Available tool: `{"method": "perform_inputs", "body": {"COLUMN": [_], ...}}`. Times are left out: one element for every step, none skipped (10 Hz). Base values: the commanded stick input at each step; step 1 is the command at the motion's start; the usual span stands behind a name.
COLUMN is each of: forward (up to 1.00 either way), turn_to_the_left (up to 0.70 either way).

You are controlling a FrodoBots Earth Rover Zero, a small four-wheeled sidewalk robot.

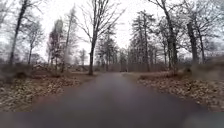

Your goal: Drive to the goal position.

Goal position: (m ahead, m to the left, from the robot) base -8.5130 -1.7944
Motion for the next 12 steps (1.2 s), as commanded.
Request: {"method": "perform_inputs", "body": {"forward": [1.00,1.00,1.00,1.00,1.00,1.00,1.00,1.00,1.00,1.00,1.00,1.00], "turn_to_the_left": [0.00,0.00,0.00,0.00,0.00,0.00,0.00,0.00,0.00,0.00,0.00,0.00]}}
